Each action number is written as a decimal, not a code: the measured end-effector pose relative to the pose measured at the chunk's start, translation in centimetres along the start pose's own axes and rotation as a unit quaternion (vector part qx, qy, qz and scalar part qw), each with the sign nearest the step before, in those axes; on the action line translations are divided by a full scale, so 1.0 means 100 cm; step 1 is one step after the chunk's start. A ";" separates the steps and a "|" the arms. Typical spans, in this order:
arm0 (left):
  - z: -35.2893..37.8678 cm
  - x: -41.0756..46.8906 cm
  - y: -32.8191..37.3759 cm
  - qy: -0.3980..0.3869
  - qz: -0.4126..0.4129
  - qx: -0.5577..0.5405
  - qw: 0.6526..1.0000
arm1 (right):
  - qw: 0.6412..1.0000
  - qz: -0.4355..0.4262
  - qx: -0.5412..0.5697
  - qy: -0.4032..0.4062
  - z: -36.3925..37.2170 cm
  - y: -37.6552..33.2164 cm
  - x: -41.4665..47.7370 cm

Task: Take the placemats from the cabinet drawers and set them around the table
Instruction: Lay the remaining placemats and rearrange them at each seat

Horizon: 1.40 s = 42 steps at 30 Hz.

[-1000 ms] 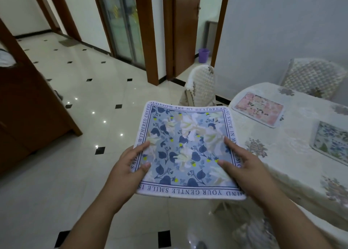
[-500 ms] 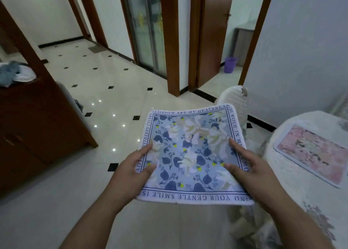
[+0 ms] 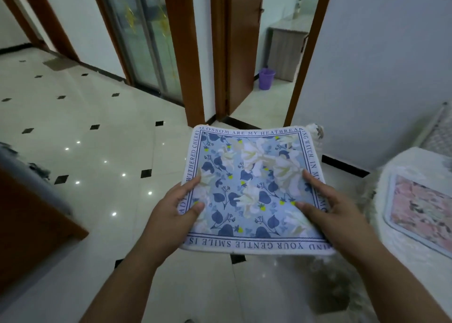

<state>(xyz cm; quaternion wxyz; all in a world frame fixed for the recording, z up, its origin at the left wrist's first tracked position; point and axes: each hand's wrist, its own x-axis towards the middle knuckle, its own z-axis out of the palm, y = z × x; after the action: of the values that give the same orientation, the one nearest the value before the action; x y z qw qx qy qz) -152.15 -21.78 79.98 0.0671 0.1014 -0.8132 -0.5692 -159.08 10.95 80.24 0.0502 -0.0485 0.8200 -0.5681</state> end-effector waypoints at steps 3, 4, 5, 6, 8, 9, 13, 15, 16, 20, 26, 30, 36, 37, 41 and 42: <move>-0.019 0.069 0.001 -0.050 0.019 0.018 0.998 | 0.998 0.017 0.020 0.053 0.023 -0.005 0.034; -0.023 0.093 0.002 -0.068 0.020 0.014 0.997 | 0.997 0.025 0.030 0.069 0.028 -0.005 0.044; -0.024 0.117 0.002 -0.088 0.019 0.008 0.996 | 0.995 0.033 0.038 0.085 0.034 -0.004 0.054; -0.024 0.140 0.003 -0.109 0.021 0.003 0.994 | 0.993 0.039 0.043 0.101 0.038 -0.003 0.064; -0.018 0.184 0.005 -0.145 0.029 0.006 0.989 | 0.988 0.056 0.059 0.135 0.042 0.000 0.084; -0.011 0.207 0.007 -0.163 0.032 0.007 0.986 | 0.984 0.066 0.070 0.153 0.042 0.002 0.095; 0.029 0.300 0.012 -0.221 0.078 0.041 0.971 | 0.963 0.100 0.121 0.219 0.035 0.019 0.149; 0.052 0.347 0.015 -0.248 0.087 0.046 0.964 | 0.954 0.106 0.130 0.250 0.032 0.028 0.180; 0.064 0.371 0.016 -0.260 0.088 0.046 0.960 | 0.950 0.108 0.127 0.265 0.030 0.030 0.197; 0.106 0.462 0.028 -0.309 0.095 0.051 0.945 | 0.932 0.132 0.139 0.306 0.016 0.038 0.268; 0.154 0.581 0.056 -0.358 0.102 0.019 0.928 | 0.908 0.141 0.137 0.369 -0.011 0.019 0.357; 0.193 0.651 0.069 -0.402 0.130 -0.008 0.907 | 0.888 0.139 0.133 0.418 -0.021 0.018 0.404; 0.260 0.754 0.084 -0.511 0.161 -0.020 0.844 | 0.831 0.144 0.116 0.525 -0.003 0.022 0.463; 0.270 0.769 0.087 -0.533 0.172 -0.019 0.828 | 0.814 0.145 0.123 0.548 0.003 0.021 0.471; 0.304 0.818 0.107 -0.605 0.212 0.004 0.767 | 0.756 0.158 0.117 0.624 0.030 0.010 0.502; 0.313 0.826 0.113 -0.620 0.223 0.008 0.752 | 0.740 0.163 0.119 0.642 0.035 0.008 0.508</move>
<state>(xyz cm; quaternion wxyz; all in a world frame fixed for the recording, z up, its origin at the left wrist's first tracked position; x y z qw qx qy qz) -240.37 -9.45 79.34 -0.3277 -0.4579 -0.6803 -0.4692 -208.92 1.04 76.88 -0.3909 0.4683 0.5792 -0.5407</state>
